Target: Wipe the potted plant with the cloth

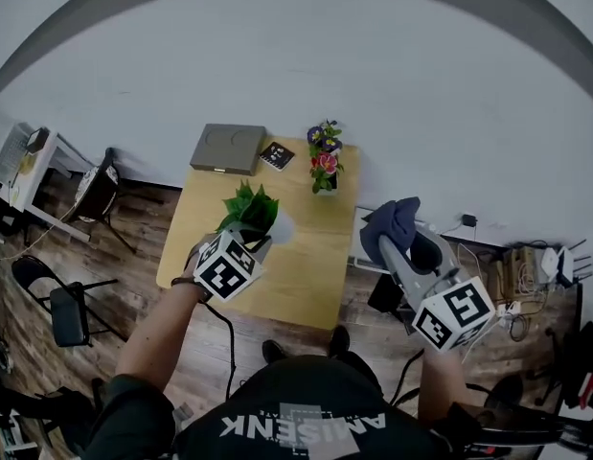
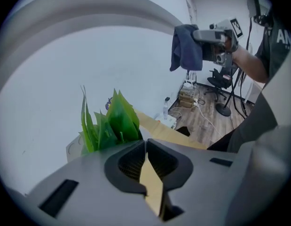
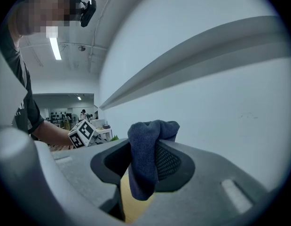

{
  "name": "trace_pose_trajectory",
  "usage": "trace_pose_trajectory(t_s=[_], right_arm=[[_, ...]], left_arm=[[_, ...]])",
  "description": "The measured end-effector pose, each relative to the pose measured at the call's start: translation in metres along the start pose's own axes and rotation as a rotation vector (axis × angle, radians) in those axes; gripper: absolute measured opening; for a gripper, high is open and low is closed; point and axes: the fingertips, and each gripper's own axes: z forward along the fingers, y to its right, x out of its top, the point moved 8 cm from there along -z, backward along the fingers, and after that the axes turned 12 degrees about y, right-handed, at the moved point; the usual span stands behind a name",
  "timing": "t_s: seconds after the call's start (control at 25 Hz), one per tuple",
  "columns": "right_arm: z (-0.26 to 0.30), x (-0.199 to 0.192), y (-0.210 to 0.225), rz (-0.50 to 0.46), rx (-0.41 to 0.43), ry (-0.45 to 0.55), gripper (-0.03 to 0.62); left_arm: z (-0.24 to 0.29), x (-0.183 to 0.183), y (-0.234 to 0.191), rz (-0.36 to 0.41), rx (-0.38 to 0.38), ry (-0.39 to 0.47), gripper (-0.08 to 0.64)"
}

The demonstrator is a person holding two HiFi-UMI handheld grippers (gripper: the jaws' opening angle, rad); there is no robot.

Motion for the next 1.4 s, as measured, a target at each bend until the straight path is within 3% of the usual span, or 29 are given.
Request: trace_pose_trajectory(t_s=[0.28, 0.52, 1.0, 1.4], right_arm=[[0.018, 0.018, -0.008, -0.009, 0.063, 0.024, 0.132], [0.035, 0.030, -0.027, -0.027, 0.133, 0.042, 0.132], [0.077, 0.042, -0.077, -0.044, 0.316, 0.064, 0.132], [0.113, 0.034, -0.109, -0.083, 0.423, 0.033, 0.132]], left_arm=[[-0.055, 0.036, 0.005, -0.073, 0.014, 0.114, 0.018], [-0.087, 0.053, 0.008, -0.051, 0.012, 0.141, 0.018], [-0.105, 0.079, 0.012, -0.142, -0.048, 0.243, 0.015], [-0.108, 0.093, 0.005, -0.149, -0.050, 0.269, 0.014]])
